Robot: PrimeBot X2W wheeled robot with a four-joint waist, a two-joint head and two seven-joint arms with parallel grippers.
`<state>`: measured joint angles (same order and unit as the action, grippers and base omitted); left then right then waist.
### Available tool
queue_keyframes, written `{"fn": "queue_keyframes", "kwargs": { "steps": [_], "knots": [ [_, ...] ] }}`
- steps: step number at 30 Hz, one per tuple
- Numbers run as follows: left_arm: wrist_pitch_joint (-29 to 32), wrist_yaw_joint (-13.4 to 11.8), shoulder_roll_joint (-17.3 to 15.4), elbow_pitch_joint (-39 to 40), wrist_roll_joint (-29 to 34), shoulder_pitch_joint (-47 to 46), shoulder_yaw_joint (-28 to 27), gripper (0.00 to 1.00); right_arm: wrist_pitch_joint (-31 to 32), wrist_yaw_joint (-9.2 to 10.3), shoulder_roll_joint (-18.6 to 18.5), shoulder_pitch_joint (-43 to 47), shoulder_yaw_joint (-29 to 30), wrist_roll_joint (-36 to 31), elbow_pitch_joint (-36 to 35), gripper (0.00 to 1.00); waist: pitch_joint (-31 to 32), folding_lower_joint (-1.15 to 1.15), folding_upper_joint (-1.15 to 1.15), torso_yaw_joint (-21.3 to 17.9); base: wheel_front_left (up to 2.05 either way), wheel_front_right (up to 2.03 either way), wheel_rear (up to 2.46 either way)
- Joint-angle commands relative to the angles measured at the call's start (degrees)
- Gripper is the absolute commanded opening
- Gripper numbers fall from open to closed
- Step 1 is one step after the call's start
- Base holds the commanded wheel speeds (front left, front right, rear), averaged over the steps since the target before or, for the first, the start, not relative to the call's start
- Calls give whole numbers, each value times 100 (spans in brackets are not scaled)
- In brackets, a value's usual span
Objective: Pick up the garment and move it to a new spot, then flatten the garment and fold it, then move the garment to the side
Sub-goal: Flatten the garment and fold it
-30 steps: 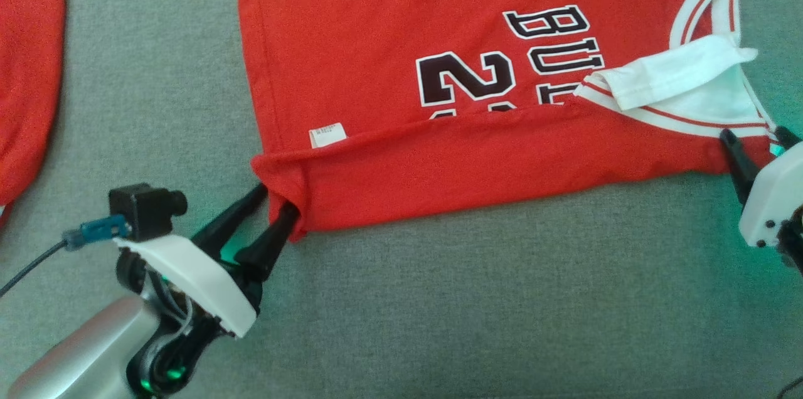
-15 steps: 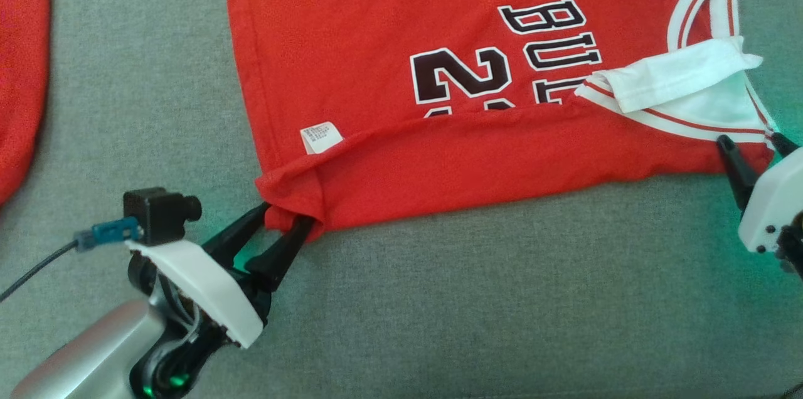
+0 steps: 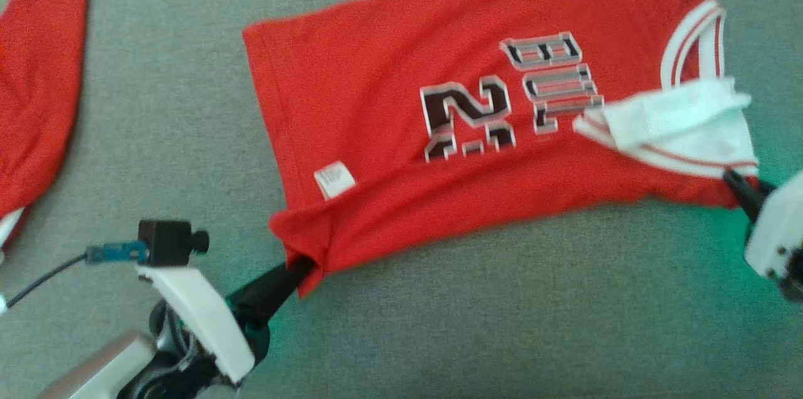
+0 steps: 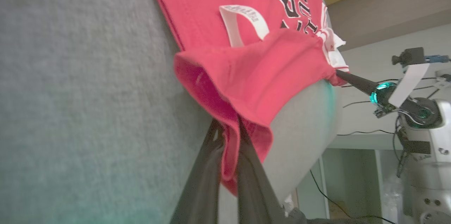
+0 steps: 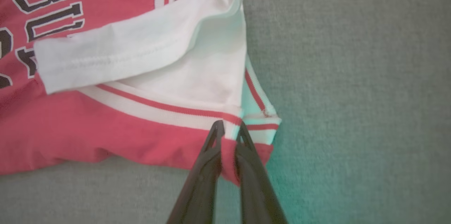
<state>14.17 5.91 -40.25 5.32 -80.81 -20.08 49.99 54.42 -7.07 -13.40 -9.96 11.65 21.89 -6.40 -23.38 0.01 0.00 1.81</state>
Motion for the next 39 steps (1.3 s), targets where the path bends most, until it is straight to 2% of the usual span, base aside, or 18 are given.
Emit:
{"fn": "queue_keyframes", "kwargs": {
  "steps": [1, 7, 11, 17, 18, 19, 20, 23, 27, 29, 31, 33, 35, 39],
  "knots": [
    [34, 39, -312, 208, -100, 36, -204, 0, 94, -42, -185, 181, 23, 96, -271, 0, 121, -1, 0, 42, 0, 0, 0],
    [182, 102, -662, 827, -682, 358, -301, 0, 725, -42, -530, 912, 395, 636, -926, 0, 328, -1, 0, 110, 0, 0, 0],
    [179, 106, -854, 1110, -844, 707, -230, 0, 1142, -42, -620, 1478, 653, 912, -1383, 0, 339, -1, 0, 117, 0, 0, 0],
    [121, 70, -707, 1029, -624, 1066, 116, 0, 1134, -42, -573, 2003, 621, 892, -1424, 0, 251, -1, 0, 122, 0, 0, 0],
    [88, 50, -660, 964, -552, 1077, 148, 0, 1067, -42, -562, 2030, 590, 869, -1400, 13, 239, -1, 0, 127, 0, 0, 0],
    [4, 14, -609, 892, -465, 1073, 141, 43, 975, -42, -569, 2039, 557, 838, -1390, 86, 231, -1, 0, 132, 0, 0, 0],
    [-105, -44, -558, 806, -392, 1068, 110, 100, 881, -42, -581, 2040, 537, 801, -1377, 100, 233, -1, 0, 135, 0, 0, 0],
    [-319, -192, -545, 628, -106, 1028, 56, 100, 583, -42, -716, 1976, 518, 705, -1403, 100, 273, -1, 0, 133, 0, 0, 0],
    [-697, -472, -872, 627, 191, 1000, -244, 100, 361, -42, -994, 1702, 759, 901, -1880, 100, 310, -1, 0, 112, 0, 0, 0],
    [-899, -667, -1086, 682, 388, 877, -476, 100, 301, -42, -1092, 1347, 895, 905, -2091, 100, 215, -1, 0, 107, 0, 0, 0],
    [-1088, -853, -1165, 697, 629, 606, -711, 100, 220, -42, -1169, 828, 902, 802, -2158, 100, 42, -1, 0, 143, 0, 0, 0],
    [-1149, -1000, -1092, 660, 885, 225, -838, 100, 177, -42, -1182, 210, 723, 597, -2038, 100, -158, -1, 0, 207, 0, 0, 0],
    [-1089, -1064, -847, 563, 1081, -220, -850, 100, 157, -42, -1119, -459, 478, 298, -1763, 100, -389, -1, 0, 310, 0, 0, 0],
    [-702, -974, -226, 87, 1350, -1046, -581, 100, 110, -42, -1054, -1667, -103, -414, -919, 100, -777, -1, 0, 558, 0, 0, 0]
  ]
}}
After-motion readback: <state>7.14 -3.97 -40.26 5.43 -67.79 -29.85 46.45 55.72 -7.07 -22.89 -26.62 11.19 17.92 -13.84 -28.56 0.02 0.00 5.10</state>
